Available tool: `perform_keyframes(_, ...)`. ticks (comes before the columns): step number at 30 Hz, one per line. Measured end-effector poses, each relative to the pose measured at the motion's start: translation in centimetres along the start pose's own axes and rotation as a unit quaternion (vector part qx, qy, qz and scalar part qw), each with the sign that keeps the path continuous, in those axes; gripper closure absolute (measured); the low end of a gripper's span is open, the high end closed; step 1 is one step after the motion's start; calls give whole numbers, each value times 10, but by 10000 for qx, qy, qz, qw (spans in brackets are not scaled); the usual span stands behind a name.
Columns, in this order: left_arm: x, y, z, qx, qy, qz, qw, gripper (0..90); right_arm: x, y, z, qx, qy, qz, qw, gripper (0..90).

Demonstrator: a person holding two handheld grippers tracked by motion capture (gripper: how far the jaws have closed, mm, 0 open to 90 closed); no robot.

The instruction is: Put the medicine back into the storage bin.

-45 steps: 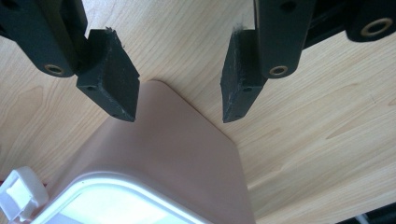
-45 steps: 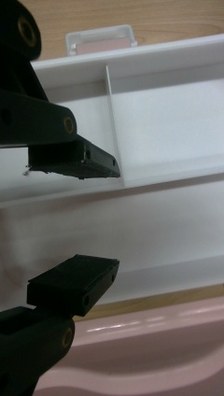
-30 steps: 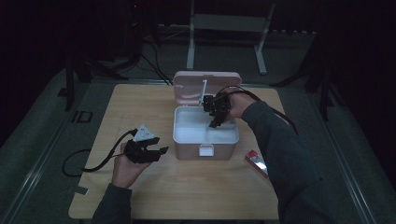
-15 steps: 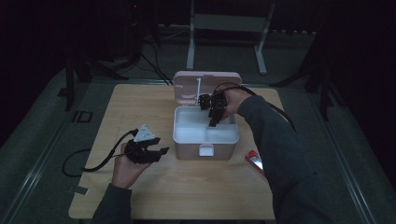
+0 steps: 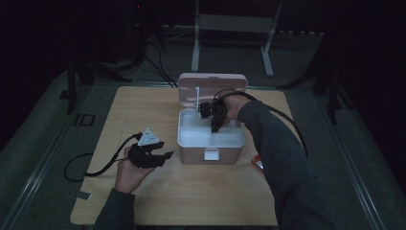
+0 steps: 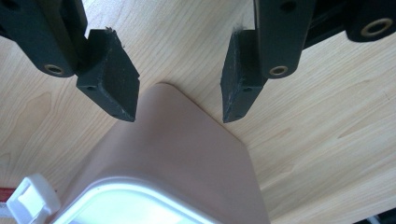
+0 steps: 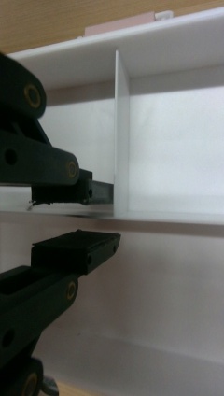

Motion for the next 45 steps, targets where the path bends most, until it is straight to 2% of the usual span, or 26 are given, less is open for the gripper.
perform_keyframes(5,0,0,0,-12,-7,-2,10000,466,2,6,-1,153,19,127,9998,796)
perform_keyframes(9,-1,1,1,-5,-14,6,10000,466,3,7,-2,206,31,126,9997,831)
perform_keyframes(12,-1,1,1,-5,-17,12,10000,466,3,7,-2,185,30,118,9998,881)
perform_keyframes(27,-2,1,1,5,-3,12,10000,466,1,3,1,67,7,41,10000,893)
perform_keyframes(36,-2,2,1,1,-30,-3,10000,466,-3,-7,2,-21,-65,-189,9998,893)
perform_keyframes(41,-2,1,1,10,-15,2,10000,466,-11,-30,8,-186,-121,-616,9979,893)
perform_keyframes(45,-2,0,2,7,-22,-3,10000,466,-28,-42,16,-250,-84,-692,9973,893)
Point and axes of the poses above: each handheld gripper's, and its own axes: y roughly forward along the jaws, x roughly out of its top, z roughly to its left, the point moved 4 cm from there along y, roughly forward along the jaws, and after that the axes turned 3 degrees about -y, right-handed, at the moved point
